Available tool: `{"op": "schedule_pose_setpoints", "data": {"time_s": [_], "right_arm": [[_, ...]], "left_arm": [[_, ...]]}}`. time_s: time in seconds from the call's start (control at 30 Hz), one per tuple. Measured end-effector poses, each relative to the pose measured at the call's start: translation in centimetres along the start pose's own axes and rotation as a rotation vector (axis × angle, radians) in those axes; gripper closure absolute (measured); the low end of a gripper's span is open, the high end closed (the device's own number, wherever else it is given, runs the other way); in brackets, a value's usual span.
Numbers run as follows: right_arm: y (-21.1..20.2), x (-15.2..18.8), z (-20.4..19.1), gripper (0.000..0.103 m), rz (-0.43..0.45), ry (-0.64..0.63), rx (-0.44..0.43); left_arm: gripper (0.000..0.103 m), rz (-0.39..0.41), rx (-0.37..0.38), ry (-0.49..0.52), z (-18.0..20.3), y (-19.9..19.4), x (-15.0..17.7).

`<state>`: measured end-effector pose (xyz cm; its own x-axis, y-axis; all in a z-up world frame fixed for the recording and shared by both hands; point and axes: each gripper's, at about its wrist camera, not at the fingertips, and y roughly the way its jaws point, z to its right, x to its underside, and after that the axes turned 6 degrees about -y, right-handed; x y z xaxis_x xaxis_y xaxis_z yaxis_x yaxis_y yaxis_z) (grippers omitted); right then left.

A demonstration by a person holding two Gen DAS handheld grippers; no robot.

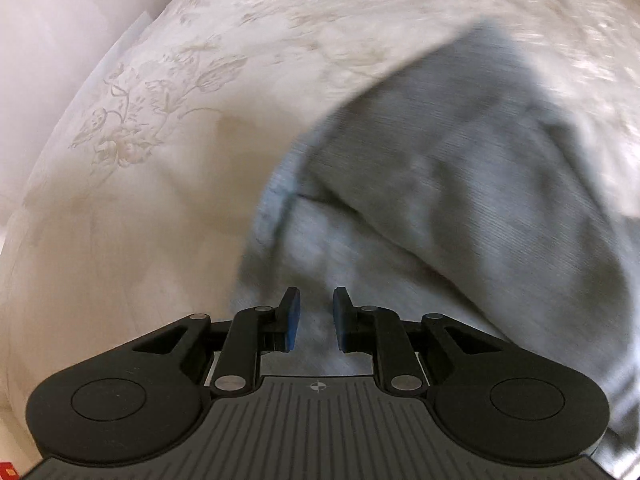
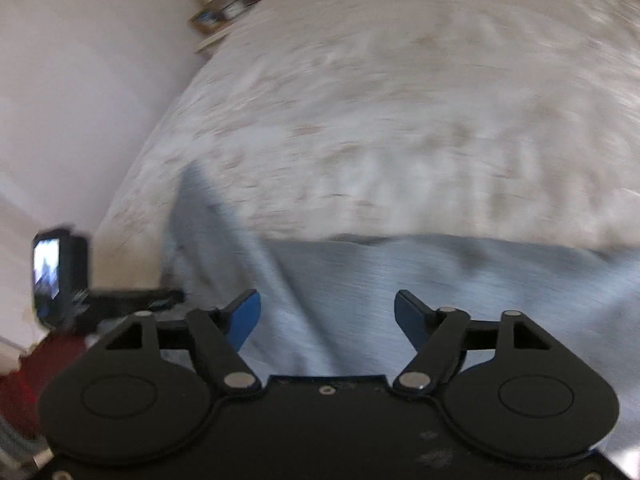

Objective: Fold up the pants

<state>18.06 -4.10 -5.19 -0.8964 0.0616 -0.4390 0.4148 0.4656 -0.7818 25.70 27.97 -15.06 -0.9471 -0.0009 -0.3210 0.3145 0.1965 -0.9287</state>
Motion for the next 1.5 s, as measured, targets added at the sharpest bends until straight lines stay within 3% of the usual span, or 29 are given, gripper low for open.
{"op": "schedule_pose_setpoints", "data": {"time_s": [0.1,0.2,0.3,0.43,0.47,0.5,0.53,0.57,0.63,0.7,0.9,1.0,1.1,1.33,1.43,1.5], "right_arm": [[3.3,-1.3,-3.3,0.022,-0.009,-0.049,0.012],[6.3,-2.7,-5.1,0.022,-0.033,-0.071,0.023],[8.9,-3.8,-6.2,0.021,-0.061,-0.098,0.019],[11.0,-3.8,-7.5,0.022,-0.094,-0.173,0.017],[11.4,-3.7,-8.0,0.032,-0.091,-0.204,0.015],[11.8,-3.5,-8.4,0.062,-0.09,-0.234,0.013],[12.0,-3.3,-8.8,0.082,-0.098,-0.271,-0.009],[12.2,-3.0,-9.3,0.092,-0.118,-0.292,-0.046],[11.4,-2.3,-10.6,0.093,-0.126,-0.322,-0.071],[10.0,-0.9,-12.4,0.093,-0.123,-0.393,-0.105],[10.2,5.0,-16.7,0.093,-0.217,-0.591,-0.099],[11.6,6.8,-17.7,0.093,-0.249,-0.628,-0.077],[12.4,7.1,-17.5,0.093,-0.258,-0.625,-0.063],[12.5,7.4,-18.0,0.093,-0.273,-0.628,-0.074],[12.9,8.3,-18.2,0.091,-0.272,-0.642,-0.067],[12.5,8.3,-17.9,0.089,-0.276,-0.617,-0.076]], "left_arm": [[0.079,-0.023,0.016,-0.004,-1.4,2.2,-1.8],[0.065,-0.031,0.043,-0.007,-2.2,3.4,-2.7],[0.058,-0.028,0.069,-0.025,-3.0,3.7,-2.5],[0.039,-0.002,0.108,-0.06,-4.8,3.8,-1.5],[0.038,-0.001,0.131,-0.076,-5.5,3.8,-1.3],[0.037,-0.006,0.152,-0.092,-6.1,3.9,-1.2],[0.037,-0.012,0.17,-0.107,-6.6,3.9,-1.1],[0.037,-0.016,0.177,-0.114,-7.1,3.8,-1.1],[0.04,-0.014,0.16,-0.11,-7.7,3.2,-1.1],[0.042,0.013,0.097,-0.117,-8.8,2.2,-1.3],[0.042,0.114,0.041,-0.231,-12.8,-1.6,-1.5],[0.042,0.167,0.069,-0.206,-12.2,-3.9,-1.8],[0.042,0.181,0.126,-0.114,-9.6,-4.8,-1.7],[0.042,0.106,0.267,0.112,-2.3,-4.2,1.6],[0.041,0.027,0.214,0.174,-1.0,-2.2,4.3],[0.037,-0.008,0.21,0.162,-1.6,-1.0,6.2]]}}
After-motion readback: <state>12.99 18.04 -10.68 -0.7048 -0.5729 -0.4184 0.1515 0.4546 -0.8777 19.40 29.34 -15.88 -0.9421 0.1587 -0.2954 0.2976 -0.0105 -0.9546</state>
